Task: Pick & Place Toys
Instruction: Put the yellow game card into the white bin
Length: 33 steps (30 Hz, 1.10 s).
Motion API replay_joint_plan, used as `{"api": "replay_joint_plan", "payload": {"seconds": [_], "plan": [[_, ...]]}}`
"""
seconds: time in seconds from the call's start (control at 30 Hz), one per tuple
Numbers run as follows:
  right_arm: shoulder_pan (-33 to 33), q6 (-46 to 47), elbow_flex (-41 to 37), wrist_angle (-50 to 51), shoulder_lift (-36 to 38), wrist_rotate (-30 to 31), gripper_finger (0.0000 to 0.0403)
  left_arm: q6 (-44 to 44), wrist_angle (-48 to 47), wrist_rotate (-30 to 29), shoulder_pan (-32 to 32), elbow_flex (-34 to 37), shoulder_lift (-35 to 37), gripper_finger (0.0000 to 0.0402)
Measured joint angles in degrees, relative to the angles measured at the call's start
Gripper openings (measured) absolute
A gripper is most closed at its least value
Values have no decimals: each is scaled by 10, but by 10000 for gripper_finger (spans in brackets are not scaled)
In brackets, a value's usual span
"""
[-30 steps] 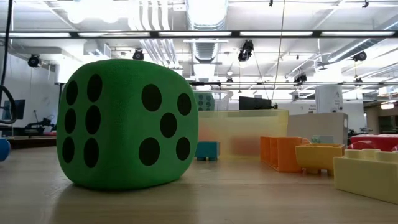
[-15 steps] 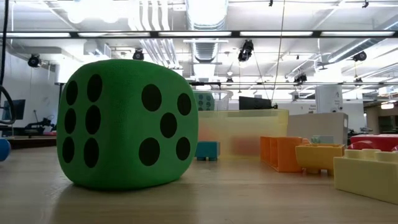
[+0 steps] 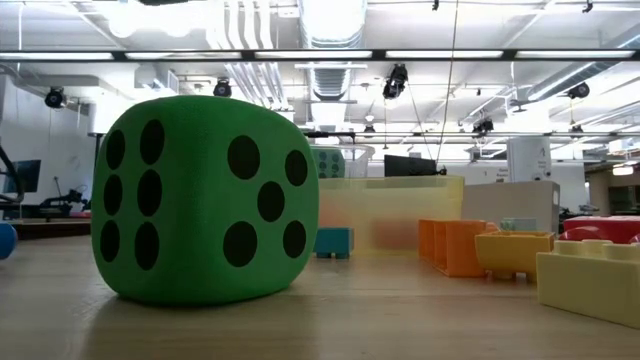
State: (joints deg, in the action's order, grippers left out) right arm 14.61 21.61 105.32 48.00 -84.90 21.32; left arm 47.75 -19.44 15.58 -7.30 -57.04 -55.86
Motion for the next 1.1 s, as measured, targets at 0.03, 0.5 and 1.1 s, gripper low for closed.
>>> {"api": "replay_joint_plan", "payload": {"seconds": [0.03, 0.5, 1.1], "plan": [[0, 23, 0, 24, 5, 34, 65, 0, -27, -13, 1, 0, 6, 295], [-147, 344, -3, 408, 49, 147, 65, 33, -179, -106, 3, 2, 15, 296], [-426, 183, -229, 334, 38, -75, 65, 33, -182, -116, 3, 2, 11, 296]]}}
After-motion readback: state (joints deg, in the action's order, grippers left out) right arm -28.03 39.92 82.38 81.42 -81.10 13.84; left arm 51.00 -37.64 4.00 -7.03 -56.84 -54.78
